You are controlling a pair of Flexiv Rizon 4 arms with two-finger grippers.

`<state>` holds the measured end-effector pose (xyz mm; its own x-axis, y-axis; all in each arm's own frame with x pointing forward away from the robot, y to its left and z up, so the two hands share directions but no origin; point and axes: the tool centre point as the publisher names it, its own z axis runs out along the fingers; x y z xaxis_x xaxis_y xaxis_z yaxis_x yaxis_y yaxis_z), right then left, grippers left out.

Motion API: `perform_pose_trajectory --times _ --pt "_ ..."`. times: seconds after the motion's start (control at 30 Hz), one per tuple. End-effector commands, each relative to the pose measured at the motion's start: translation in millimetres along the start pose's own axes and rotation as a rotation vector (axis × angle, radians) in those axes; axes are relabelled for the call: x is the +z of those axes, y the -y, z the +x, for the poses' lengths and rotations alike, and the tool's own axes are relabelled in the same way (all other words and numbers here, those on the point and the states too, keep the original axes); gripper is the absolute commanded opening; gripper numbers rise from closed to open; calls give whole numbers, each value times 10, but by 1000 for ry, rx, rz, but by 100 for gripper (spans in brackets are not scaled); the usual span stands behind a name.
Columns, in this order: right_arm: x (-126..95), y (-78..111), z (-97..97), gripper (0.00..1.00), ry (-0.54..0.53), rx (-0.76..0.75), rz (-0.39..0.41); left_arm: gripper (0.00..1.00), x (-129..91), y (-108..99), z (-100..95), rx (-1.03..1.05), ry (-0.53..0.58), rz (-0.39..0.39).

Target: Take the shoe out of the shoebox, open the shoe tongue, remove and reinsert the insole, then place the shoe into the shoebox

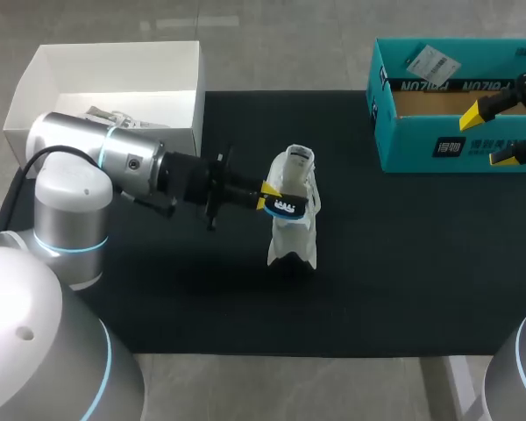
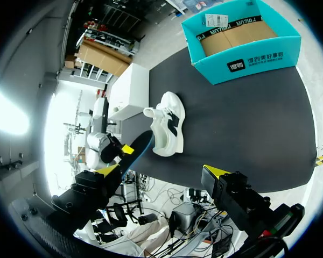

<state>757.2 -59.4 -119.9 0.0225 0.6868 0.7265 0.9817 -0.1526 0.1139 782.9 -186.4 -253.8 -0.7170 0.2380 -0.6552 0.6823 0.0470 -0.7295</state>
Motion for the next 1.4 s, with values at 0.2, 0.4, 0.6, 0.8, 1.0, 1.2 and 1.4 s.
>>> perform_pose_trajectory --times 0.2,0.4,0.6,0.8,1.0,1.2,1.4 --pt "12 -5 4 100 2 2 1 0 73 -230 37 -28 2 -30" --pt "12 -5 4 100 2 2 1 0 66 -290 45 -39 7 -43" --pt "12 -5 4 100 2 2 1 0 53 -261 59 -40 6 -47" --pt "12 -5 4 100 2 2 1 0 3 -50 5 -40 30 -3" --pt "12 -5 4 100 2 2 1 0 27 207 -58 -19 44 83" --pt "12 -5 4 100 2 2 1 0 145 282 -119 -29 47 151" --pt "12 -5 4 100 2 2 1 0 270 364 -104 -24 21 218"
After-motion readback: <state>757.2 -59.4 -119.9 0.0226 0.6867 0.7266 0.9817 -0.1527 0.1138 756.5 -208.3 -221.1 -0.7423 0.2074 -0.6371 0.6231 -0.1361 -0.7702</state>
